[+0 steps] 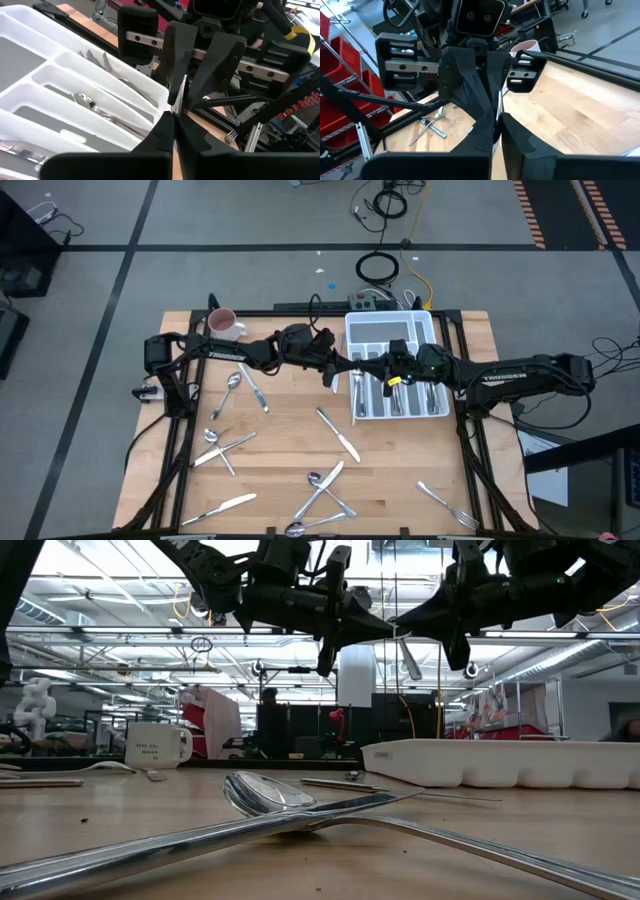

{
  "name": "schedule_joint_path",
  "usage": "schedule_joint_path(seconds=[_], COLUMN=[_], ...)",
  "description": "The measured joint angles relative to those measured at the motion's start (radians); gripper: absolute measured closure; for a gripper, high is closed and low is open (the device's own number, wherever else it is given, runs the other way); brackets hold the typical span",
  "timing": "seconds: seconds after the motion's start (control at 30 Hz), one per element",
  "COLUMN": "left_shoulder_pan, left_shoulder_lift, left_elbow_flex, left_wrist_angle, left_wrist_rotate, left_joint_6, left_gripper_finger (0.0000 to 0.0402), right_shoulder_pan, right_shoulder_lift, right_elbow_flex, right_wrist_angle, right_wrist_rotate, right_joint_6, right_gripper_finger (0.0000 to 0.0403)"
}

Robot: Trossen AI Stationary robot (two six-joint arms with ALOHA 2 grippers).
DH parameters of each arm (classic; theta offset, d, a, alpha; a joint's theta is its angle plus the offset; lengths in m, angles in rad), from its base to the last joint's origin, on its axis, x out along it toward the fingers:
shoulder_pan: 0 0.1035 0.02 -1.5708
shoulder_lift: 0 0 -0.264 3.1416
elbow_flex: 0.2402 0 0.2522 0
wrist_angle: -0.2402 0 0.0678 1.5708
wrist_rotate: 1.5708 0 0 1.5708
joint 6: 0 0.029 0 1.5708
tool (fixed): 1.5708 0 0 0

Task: Sort silverware
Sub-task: Put the spoon in the middle section of the silverware tray

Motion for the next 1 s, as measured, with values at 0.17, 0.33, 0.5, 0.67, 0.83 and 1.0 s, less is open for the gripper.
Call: schedule_joint_path(seconds=[0.17, 0.33, 0.5, 0.67, 0.83, 1.0], left_shoulder_pan=[-0.002, -0.001, -0.007, -0.015, -0.017, -0.026], left_shoulder_lift=[0.0, 0.001, -0.002, -0.007, -0.008, -0.008], left_elbow_flex=[0.0, -0.001, 0.0, 0.0, 0.0, 0.0], left_wrist_angle=[-0.003, -0.04, -0.077, -0.079, -0.078, -0.078], left_wrist_rotate=[0.01, 0.018, 0.068, 0.075, 0.07, 0.071], left_joint_6=[-0.026, -0.055, -0.055, -0.055, -0.055, -0.055], left_gripper_finger=[0.0348, 0.0299, 0.0283, 0.0282, 0.0281, 0.0281], right_shoulder_pan=[-0.015, -0.083, -0.204, -0.36, -0.528, -0.636], right_shoulder_lift=[-0.001, -0.003, -0.081, -0.224, -0.325, -0.321], right_elbow_flex=[0.001, 0.002, -0.002, -0.002, -0.001, -0.003], right_wrist_angle=[-0.058, -0.153, -0.384, -0.582, -0.744, -0.827], right_wrist_rotate=[-0.004, -0.105, -0.149, -0.259, -0.352, -0.404], right_joint_6=[-0.006, 0.038, 0.046, 0.004, -0.035, -0.087], right_gripper_finger=[0.0403, 0.0402, 0.0402, 0.0402, 0.0402, 0.0402])
